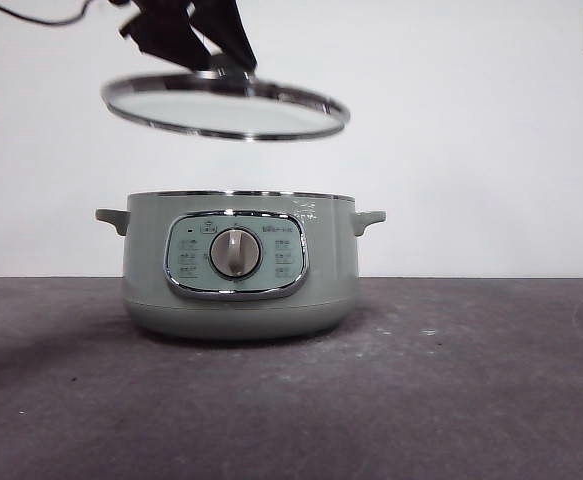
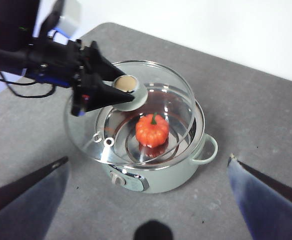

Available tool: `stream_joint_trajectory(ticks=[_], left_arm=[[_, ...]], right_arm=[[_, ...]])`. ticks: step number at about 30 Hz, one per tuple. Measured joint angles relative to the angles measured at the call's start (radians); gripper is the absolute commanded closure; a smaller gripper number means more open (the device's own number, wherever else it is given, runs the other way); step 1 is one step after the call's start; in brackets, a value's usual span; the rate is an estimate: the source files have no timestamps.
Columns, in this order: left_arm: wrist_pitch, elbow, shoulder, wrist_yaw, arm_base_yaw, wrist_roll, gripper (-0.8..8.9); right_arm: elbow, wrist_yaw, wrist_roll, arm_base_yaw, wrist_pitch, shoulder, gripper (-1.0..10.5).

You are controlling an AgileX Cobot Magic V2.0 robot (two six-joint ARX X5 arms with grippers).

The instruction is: Pick up the pumpkin,open the lid,put the pumpkin in the pot,close the lid

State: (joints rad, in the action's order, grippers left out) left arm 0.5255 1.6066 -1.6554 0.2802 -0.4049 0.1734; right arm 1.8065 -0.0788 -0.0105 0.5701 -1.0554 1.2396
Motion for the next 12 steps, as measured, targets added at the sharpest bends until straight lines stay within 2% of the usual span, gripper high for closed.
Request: stream_joint_trajectory(ticks=[12], left_arm=[[-0.068,0.0,-0.12,-0.004,0.0,0.003,8.22]], right_arm=[[0.0,0.0,0.0,0.0,-0.003,-0.009,2.6]])
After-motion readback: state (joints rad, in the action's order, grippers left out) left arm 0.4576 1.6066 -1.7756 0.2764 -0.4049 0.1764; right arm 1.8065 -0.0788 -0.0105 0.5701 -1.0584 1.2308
